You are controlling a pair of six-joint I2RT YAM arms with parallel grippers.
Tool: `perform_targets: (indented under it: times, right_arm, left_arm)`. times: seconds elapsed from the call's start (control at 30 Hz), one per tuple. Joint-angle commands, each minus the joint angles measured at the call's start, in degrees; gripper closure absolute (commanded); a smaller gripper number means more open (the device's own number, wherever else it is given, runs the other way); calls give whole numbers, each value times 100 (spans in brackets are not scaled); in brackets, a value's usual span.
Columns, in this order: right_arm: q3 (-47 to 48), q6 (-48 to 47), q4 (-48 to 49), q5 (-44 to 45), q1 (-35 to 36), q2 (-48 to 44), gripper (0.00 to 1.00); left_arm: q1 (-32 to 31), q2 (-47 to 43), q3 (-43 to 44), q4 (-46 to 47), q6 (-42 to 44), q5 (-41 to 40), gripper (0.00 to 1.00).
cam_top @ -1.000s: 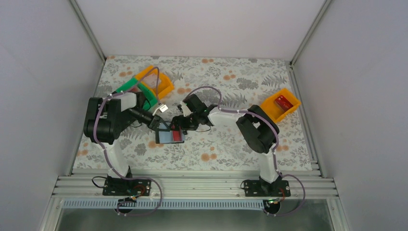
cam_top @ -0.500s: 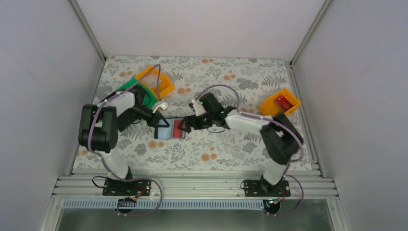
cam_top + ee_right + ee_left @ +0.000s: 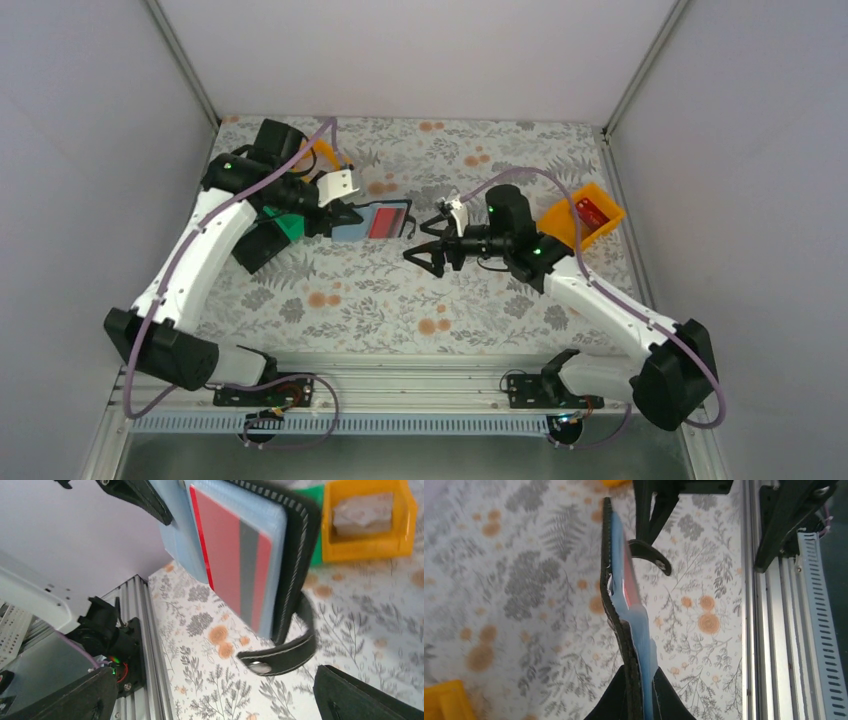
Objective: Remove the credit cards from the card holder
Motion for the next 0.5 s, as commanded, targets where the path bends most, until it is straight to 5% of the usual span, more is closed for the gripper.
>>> perform_targets:
  times: [0.0,0.3,0.47]
  right_arm:
    - [231,-509,246,-355,-37,-269,1]
    - [824,-777,29,-758,-11,3,4]
    - [959,-1279,-454,-263,-74,-187,3]
  left_arm:
    - [-223,-218,594,-724,-88,144,98]
    - [-399,-561,901,-842,-197,452,98]
    - [-406,-713,997,-968,-36,496,98]
